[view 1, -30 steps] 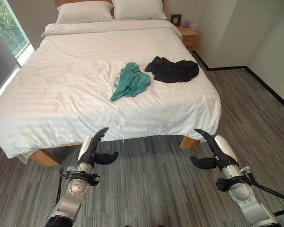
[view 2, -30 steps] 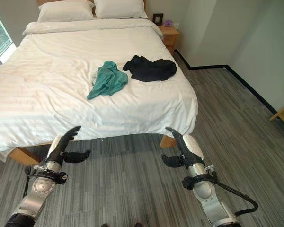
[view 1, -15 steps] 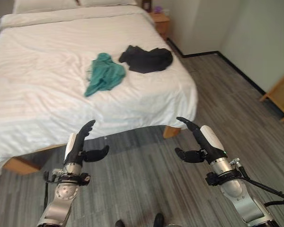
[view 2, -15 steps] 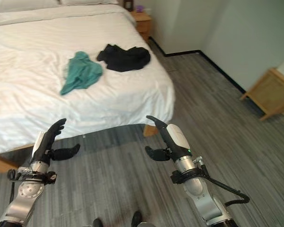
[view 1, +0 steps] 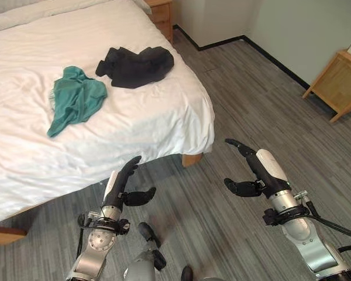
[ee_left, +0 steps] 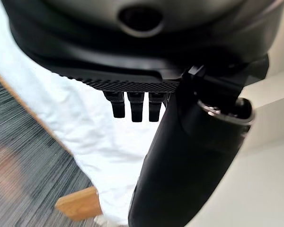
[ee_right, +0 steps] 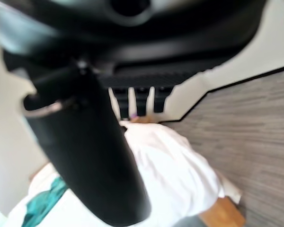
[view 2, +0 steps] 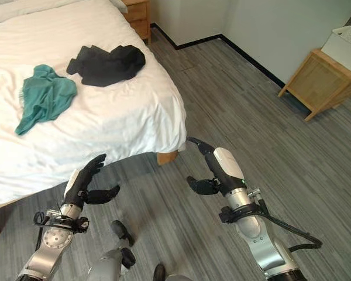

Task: Pick up bed clothes into laundry basket.

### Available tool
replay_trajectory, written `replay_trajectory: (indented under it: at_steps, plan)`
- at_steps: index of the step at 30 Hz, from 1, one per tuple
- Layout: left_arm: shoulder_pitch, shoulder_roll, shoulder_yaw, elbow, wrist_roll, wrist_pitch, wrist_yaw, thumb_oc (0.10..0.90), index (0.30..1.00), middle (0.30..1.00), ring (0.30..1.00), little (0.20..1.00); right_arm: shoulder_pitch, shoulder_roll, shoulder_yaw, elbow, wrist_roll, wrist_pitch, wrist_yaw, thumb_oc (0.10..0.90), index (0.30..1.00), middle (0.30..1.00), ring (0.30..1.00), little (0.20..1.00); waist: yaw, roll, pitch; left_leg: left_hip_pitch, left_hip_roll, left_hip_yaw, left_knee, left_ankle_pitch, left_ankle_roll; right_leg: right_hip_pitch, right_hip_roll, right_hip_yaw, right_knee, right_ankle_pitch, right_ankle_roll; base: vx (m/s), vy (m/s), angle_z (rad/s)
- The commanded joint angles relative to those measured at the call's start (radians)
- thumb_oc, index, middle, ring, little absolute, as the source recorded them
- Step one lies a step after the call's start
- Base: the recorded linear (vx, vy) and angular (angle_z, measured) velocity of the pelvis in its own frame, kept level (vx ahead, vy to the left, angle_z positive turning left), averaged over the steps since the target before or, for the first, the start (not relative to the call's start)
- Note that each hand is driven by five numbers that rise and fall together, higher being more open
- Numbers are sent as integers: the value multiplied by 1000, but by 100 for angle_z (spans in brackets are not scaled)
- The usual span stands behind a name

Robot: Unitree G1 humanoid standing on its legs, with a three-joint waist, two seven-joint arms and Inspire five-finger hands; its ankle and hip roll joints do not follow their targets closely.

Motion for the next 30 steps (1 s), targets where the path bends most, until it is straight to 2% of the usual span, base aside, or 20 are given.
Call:
replay_trajectory:
  at_steps: [1, 3, 4, 5, 6, 8, 10, 11, 12, 13, 15, 16, 17, 18, 19, 22, 27, 30]
  plan:
    - [-40, 63, 68, -137, 39, -84, 41, 800, 900, 900, 900, 900, -53, -36, -58, -93, -45, -61, -33, 800, 900, 900, 900, 900, 67, -27, -131, 118, -28, -131, -130, 59, -34, 46, -165, -43, 267, -37, 132, 281, 74, -22]
    - [-56, 77, 65, -136, 63, -82, 56, 800, 900, 900, 900, 900, -63, -31, -57, -71, -71, -53, -44, 800, 900, 900, 900, 900, 76, -54, -132, 166, -84, -159, -134, 20, 7, -11, -202, -41, 475, 99, 221, 358, 101, -1]
    - [-73, 93, 72, -147, 78, -76, 73, 800, 900, 900, 900, 900, -89, -45, -51, -63, -89, -41, -51, 800, 900, 900, 900, 900, 74, -60, -124, 191, -98, -178, -135, -4, 23, -54, -205, -27, 592, 184, 231, 412, 71, 69]
    - [-87, 100, 78, -152, 93, -74, 92, 800, 900, 900, 900, 900, -111, -50, -46, -67, -105, -38, -56, 800, 900, 900, 900, 900, 66, -57, -118, 216, -102, -199, -135, -22, 35, -99, -218, -23, 676, 215, 231, 533, 43, 88]
    - [-121, 117, 93, -162, 101, -74, 125, 800, 900, 900, 900, 900, -167, -65, -21, -77, -122, -35, -65, 800, 900, 900, 900, 900, 60, -42, -107, 260, -96, -228, -135, -52, 41, -183, -250, -35, 758, 214, 230, 509, 27, 114]
    - [-166, 127, 110, -162, 98, -77, 152, 800, 900, 900, 900, 900, -256, -80, 25, -96, -141, -29, -59, 800, 900, 900, 900, 900, 55, -30, -91, 287, -87, -272, -135, -66, 28, -255, -285, -64, 685, 122, 195, 411, -62, 96]
    - [-184, 133, 118, -158, 92, -84, 173, 800, 900, 900, 900, 900, -340, -85, 85, -100, -156, -23, -53, 800, 900, 900, 900, 900, 47, -22, -82, 302, -73, -313, -135, -60, 5, -288, -275, -63, 551, 46, 151, 260, -212, 95]
    - [-193, 133, 122, -150, 81, -89, 184, 800, 900, 900, 900, 900, -396, -80, 125, -90, -165, -15, -54, 800, 900, 900, 900, 900, 43, -21, -78, 298, -57, -310, -135, -39, -7, -293, -259, -61, 425, 51, 126, 132, -206, 81]
    - [-194, 133, 126, -148, 81, -90, 185, 800, 900, 900, 900, 900, -406, -79, 132, -84, -165, -15, -56, 800, 900, 900, 900, 900, 38, -17, -77, 297, -51, -312, -135, -38, -10, -284, -252, -66, 407, 59, 123, 214, -332, 85]
    - [-215, 136, 127, -133, 62, -94, 205, 800, 900, 900, 900, 900, -487, -66, 189, -73, -176, 1, -55, 800, 900, 900, 900, 900, 38, -25, -78, 307, -41, -352, -135, -48, -34, -281, -225, -1, 207, 82, 125, 257, -298, 81]
    - [-232, 136, 126, -108, 53, -97, 215, 800, 900, 900, 900, 900, -528, -64, 210, -56, -194, 16, -74, 800, 900, 900, 900, 900, 34, -35, -77, 316, -37, -397, -135, -49, -48, -292, -191, 95, 130, 121, 127, 234, -292, 169]
    - [-233, 136, 127, -107, 53, -97, 215, 800, 900, 900, 900, 900, -530, -64, 211, -55, -195, 16, -74, 800, 900, 900, 900, 900, 33, -35, -77, 313, -36, -398, -135, -44, -49, -293, -190, 95, 125, 128, 125, 216, -237, 168]
    - [-230, 133, 131, -97, 49, -99, 237, 800, 900, 900, 900, 900, -545, -78, 230, -54, -212, 19, -73, 800, 900, 900, 900, 900, 28, -42, -79, 320, -32, -425, -135, -56, -50, -299, -184, 142, 99, 144, 125, 254, -256, 103]
    - [-201, 140, 146, -98, 44, -100, 208, 800, 900, 900, 900, 900, -544, -63, 213, -61, -201, 34, -70, 800, 900, 900, 900, 900, 50, -53, -94, 343, -46, -460, -135, -67, -48, -262, -201, 121, 76, 142, 118, 270, -248, 91]
    - [-197, 141, 148, -100, 44, -99, 207, 800, 900, 900, 900, 900, -543, -60, 215, -61, -202, 35, -70, 800, 900, 900, 900, 900, 46, -55, -94, 346, -48, -462, -135, -67, -48, -256, -203, 118, 71, 143, 119, 264, -288, 120]
    - [-120, 101, 204, -65, -5, -98, 226, 800, 900, 900, 900, 900, -557, -59, 218, 4, -183, 48, -81, 800, 900, 900, 900, 900, 75, -62, -121, 374, -42, -512, -135, -63, -73, -168, -201, 59, 9, 159, 104, 219, -242, 93]
    - [-63, 86, 251, 0, -51, -81, 235, 800, 900, 900, 900, 900, -551, -69, 208, 56, -142, 80, -72, 800, 900, 900, 900, 900, 112, -64, -133, 378, -37, -570, -135, -57, -88, -124, -197, 6, 2, 138, 96, 100, -145, 36]
    - [-59, 84, 265, 6, -63, -81, 236, 800, 900, 900, 900, 900, -524, -60, 191, 76, -141, 84, -74, 800, 900, 900, 900, 900, 123, -66, -129, 377, -31, -571, -135, -51, -101, -114, -198, -16, 2, 130, 93, 43, -52, 22]
